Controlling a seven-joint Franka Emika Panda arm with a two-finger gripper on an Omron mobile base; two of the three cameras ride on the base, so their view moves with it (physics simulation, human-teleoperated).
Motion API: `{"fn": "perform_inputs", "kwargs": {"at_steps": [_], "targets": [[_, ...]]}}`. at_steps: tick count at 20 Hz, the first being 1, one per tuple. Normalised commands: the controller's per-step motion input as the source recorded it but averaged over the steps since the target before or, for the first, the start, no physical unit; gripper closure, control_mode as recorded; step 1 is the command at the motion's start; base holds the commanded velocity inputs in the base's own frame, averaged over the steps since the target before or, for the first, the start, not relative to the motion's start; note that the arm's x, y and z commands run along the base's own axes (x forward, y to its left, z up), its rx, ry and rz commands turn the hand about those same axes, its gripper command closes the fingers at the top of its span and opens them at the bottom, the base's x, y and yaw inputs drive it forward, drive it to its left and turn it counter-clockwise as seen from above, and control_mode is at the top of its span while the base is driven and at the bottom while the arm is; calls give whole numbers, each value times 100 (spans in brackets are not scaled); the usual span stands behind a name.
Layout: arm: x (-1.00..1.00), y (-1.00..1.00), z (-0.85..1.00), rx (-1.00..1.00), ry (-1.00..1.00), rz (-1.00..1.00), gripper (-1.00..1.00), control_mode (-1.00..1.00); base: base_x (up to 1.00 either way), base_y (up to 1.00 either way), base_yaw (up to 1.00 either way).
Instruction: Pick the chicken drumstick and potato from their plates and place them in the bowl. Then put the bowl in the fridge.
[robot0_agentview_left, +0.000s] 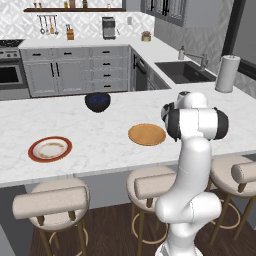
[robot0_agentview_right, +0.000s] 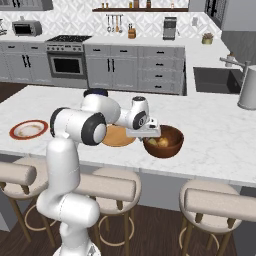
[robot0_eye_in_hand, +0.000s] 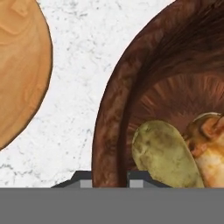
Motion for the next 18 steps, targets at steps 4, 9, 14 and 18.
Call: {"fn": "perform_inputs", "kwargs": {"at_steps": [4, 9, 14, 18], "targets": [[-15, -2, 39, 0, 0, 1, 100, -100, 0, 0, 0], [-65, 13, 94, -9, -1, 4, 100, -100, 0, 0, 0], [-65, 20, 93, -7, -1, 25, 100, -100, 0, 0, 0], [-48, 22, 59, 0, 0, 58, 100, -100, 0, 0, 0]]}}
